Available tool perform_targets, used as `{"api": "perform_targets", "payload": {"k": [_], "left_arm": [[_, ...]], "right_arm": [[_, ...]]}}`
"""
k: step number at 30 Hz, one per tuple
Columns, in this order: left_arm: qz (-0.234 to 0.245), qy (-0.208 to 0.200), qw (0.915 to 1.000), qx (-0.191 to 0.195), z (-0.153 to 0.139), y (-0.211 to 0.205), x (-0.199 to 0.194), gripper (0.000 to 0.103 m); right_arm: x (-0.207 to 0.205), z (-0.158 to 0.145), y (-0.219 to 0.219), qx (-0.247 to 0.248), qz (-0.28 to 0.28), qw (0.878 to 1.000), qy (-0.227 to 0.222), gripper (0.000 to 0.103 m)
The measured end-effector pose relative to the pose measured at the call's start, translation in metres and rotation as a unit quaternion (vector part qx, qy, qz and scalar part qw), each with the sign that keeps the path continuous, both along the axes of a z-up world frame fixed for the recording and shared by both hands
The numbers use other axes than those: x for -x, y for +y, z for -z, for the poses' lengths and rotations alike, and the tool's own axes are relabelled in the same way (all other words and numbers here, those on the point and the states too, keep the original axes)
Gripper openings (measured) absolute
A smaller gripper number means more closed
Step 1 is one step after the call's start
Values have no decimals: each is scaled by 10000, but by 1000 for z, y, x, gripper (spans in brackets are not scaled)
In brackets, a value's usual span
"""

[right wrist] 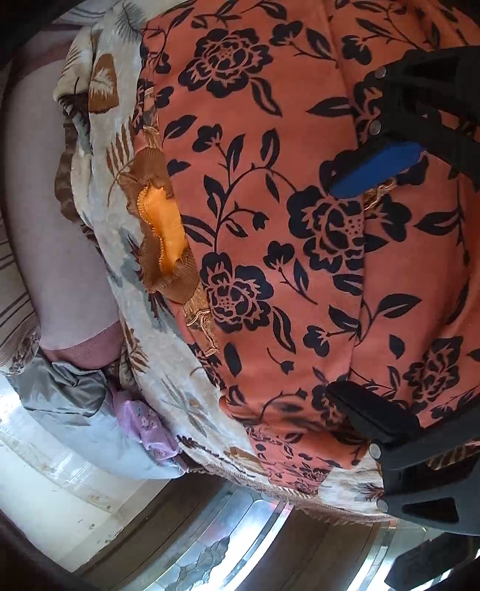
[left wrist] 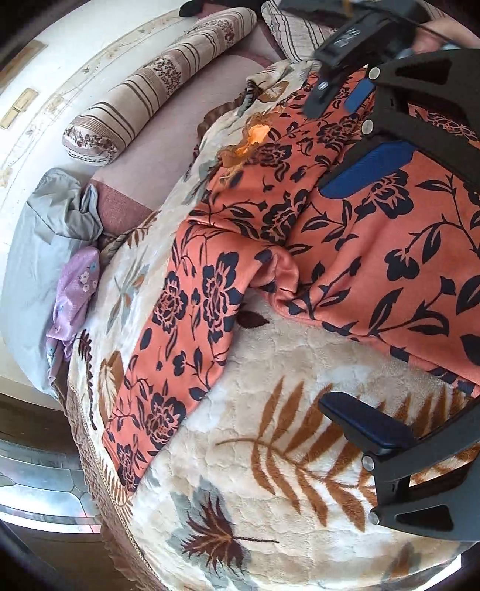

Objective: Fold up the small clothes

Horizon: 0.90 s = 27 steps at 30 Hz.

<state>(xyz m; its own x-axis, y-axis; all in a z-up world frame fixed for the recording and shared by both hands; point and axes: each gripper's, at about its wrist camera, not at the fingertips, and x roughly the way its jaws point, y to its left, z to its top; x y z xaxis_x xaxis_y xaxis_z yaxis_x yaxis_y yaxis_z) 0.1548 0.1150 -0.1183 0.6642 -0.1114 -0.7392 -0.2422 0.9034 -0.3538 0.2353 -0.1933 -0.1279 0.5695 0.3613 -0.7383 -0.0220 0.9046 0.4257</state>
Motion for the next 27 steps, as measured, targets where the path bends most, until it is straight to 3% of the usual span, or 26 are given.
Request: {"api": "perform_targets", "payload": {"k": [4,7,10,12,14,16,18,21,24,27], "left_arm": [[170,-171,9996,119,-2,-7,-3,103],[410,-410,9983,46,-6,-18,0,103],[436,-548,9975,-37,-9,-20,3,103],[365,-554,9974,278,-11,-7,4,103],[21,-642,9952,735,-16,20,6,103],[-457,-711,9874,1336,-19,56,3,103],[-952,-680,9735,1964,-14,98,-7,103],[-1476,-601,9524,2599,-4,156,-28,103],[-1968,-626,9331,2944,4,205,-52,103],[-2197,-515,9263,3016,17,239,-78,98]], "right_arm": [[29,-29,-34,860,284,9933,-714,100],[57,-27,-54,1328,360,9854,-1004,101],[65,4,-71,1289,310,9881,-781,101],[65,29,-87,898,416,9940,-465,101],[67,25,-101,399,535,9957,-635,101],[66,29,-103,312,501,9965,-595,102],[64,29,-101,378,477,9964,-594,103],[67,27,-106,286,480,9964,-645,103],[65,31,-108,72,496,9962,-706,103],[66,31,-108,83,489,9963,-700,103]]}}
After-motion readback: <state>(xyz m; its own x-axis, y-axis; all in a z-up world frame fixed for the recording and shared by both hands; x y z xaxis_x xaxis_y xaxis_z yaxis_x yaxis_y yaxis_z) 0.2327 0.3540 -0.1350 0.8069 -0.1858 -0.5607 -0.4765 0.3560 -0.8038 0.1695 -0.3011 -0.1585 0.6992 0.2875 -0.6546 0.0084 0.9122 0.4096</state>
